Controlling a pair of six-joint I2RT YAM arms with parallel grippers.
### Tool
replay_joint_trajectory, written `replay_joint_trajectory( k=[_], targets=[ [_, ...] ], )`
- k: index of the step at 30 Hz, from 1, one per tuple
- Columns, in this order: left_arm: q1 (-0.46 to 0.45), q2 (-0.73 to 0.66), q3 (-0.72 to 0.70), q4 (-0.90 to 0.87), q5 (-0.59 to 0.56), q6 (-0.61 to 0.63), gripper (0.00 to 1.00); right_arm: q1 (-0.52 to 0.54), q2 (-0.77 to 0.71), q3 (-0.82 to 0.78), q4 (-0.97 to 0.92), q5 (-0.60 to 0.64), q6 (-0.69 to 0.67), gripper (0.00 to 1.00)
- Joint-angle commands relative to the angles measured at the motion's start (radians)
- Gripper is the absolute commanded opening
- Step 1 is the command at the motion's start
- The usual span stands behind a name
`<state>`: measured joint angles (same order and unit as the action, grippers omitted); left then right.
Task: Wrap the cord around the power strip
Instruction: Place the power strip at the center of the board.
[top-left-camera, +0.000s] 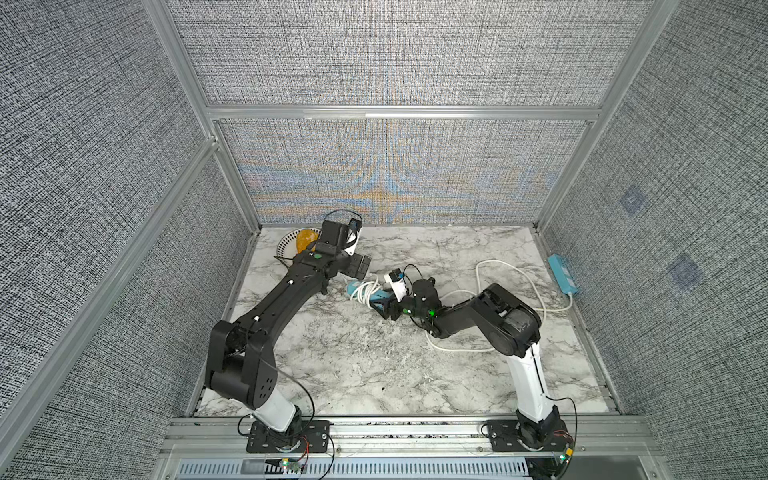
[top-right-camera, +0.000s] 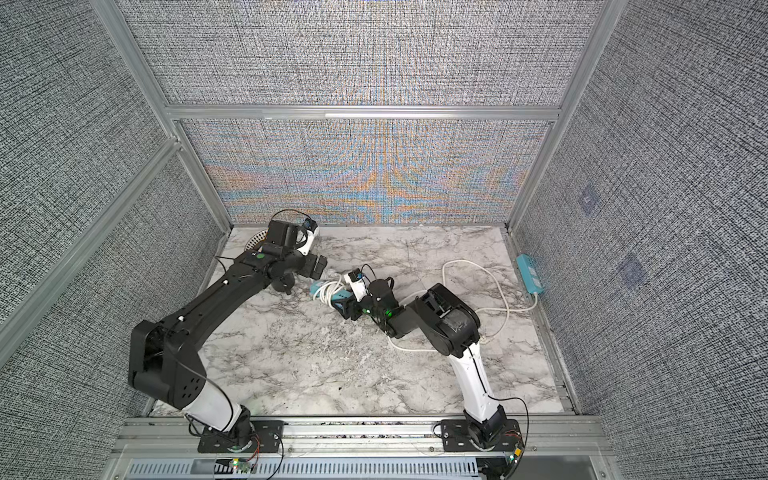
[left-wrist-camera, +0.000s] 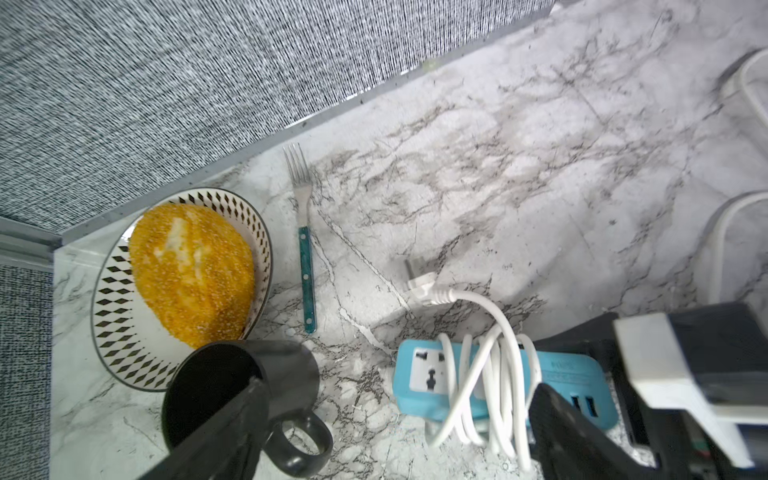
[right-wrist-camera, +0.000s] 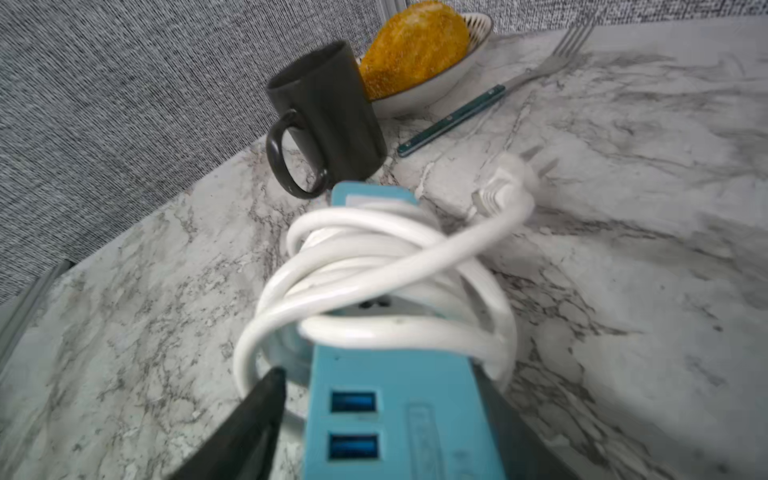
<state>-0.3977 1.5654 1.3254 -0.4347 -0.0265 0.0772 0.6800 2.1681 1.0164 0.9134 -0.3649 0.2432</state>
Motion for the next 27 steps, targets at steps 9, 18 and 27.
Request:
replay_joint_trajectory(
  k=[9,18,27],
  targets=[
    [-0.003,-0.207,-0.101,0.091,0.048,-0.003,1.00,0.073,-0.161,0.088,-0.435,0.456,-0.190,0.98],
    [-0.006,-0.254,-0.110,0.083,0.098,-0.040,0.99,0.105,-0.274,-0.040,-0.519,0.503,-0.193,0.98],
    [-0.053,-0.312,-0.166,0.154,0.128,-0.018,1.00,0.109,-0.547,-0.207,-0.460,0.566,-0.215,0.98]
  ],
)
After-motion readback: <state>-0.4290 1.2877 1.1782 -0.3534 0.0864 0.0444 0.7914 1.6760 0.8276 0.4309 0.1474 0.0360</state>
